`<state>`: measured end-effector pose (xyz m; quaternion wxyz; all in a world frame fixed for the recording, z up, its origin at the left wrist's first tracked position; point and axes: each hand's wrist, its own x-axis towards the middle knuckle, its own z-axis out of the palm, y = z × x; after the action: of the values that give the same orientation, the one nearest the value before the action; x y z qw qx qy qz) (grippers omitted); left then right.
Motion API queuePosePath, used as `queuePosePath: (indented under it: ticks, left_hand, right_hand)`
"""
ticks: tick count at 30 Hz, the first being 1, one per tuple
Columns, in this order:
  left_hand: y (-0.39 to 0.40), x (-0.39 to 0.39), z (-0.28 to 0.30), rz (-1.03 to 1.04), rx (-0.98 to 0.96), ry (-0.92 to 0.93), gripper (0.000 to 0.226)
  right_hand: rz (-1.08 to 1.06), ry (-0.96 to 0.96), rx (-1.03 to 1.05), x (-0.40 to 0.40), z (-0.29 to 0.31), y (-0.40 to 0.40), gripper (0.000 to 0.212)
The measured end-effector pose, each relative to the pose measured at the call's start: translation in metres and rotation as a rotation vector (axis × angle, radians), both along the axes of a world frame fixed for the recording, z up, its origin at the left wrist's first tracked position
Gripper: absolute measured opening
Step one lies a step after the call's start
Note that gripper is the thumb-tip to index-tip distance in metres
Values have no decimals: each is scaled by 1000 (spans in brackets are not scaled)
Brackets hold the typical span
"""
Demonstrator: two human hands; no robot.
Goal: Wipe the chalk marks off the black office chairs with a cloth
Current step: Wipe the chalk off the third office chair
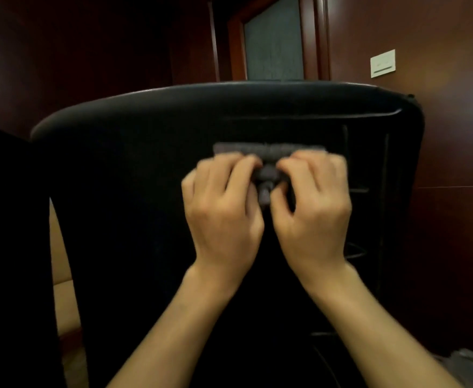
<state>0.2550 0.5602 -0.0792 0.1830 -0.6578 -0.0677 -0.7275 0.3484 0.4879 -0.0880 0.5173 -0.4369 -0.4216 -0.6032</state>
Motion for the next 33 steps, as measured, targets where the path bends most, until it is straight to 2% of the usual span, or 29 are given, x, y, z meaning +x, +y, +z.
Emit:
queuePosePath:
  ticks: [4, 8, 12, 15, 19, 21, 25, 27, 30, 33]
  left_hand:
    - [10, -5, -35, 23, -9, 81, 24]
    - [0, -10, 14, 17, 29, 24, 25]
    - [-13, -5, 56, -4, 32, -61, 26]
    - [-8, 0, 32, -13, -28, -37, 28]
    - [-1, -3, -1, 42, -10, 92, 26]
    - [-1, -9, 18, 71, 9, 103, 27]
    - [-17, -15, 69, 49, -4, -16, 29]
    - [-24, -11, 77, 36, -10, -50, 29]
    - [-25, 2, 56, 49, -9, -3, 29]
    - [-19, 13, 5, 50, 10, 120, 28]
  right_hand:
    - [4, 9, -105, 1, -38, 3, 13]
    - [-10, -72, -69, -4, 17, -8, 14]
    - [-14, -46, 30, -11, 60, -13, 18]
    - [-19, -12, 13, -9, 35, -6, 16]
    - [-49, 6, -83, -5, -2, -4, 10]
    - [-63, -10, -98, -9, 17, -8, 12]
    - [-59, -69, -15, -23, 74, -21, 19]
    - [-51, -75, 22, -21, 83, -24, 18]
    - [-63, -42, 34, -4, 54, -22, 18]
    - [-74, 35, -23, 14, -5, -16, 19]
